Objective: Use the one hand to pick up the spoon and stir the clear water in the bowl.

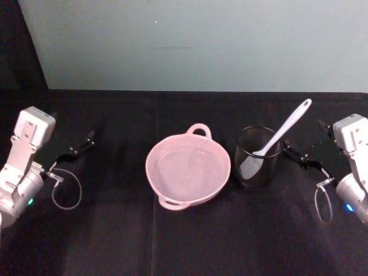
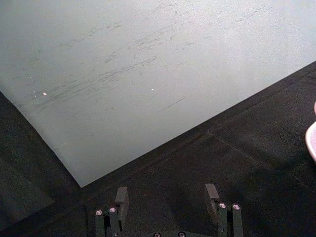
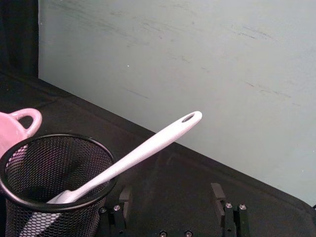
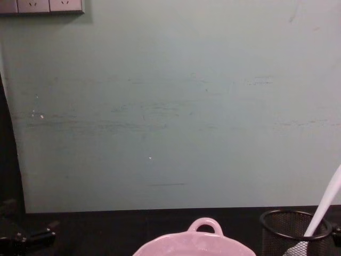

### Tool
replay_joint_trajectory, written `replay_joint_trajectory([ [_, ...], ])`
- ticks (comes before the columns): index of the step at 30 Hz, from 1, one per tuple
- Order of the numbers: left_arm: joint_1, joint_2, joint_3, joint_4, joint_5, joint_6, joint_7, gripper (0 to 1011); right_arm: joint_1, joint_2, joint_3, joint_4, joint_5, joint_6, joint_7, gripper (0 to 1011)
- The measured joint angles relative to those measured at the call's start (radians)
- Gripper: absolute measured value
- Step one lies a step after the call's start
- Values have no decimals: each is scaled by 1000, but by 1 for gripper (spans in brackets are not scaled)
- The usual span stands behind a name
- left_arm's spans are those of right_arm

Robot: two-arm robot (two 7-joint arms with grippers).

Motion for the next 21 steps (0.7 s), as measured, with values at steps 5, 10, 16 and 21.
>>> replay_joint_trajectory([
  [5,0,0,0,0,0,0,0,1011,0,0,0,0,0,0,0,1002],
  [10,0,0,0,0,0,0,0,1011,0,0,0,0,0,0,0,1002],
  [16,0,0,0,0,0,0,0,1011,0,0,0,0,0,0,0,1002],
  [21,0,0,0,0,0,0,0,1011,0,0,0,0,0,0,0,1002],
])
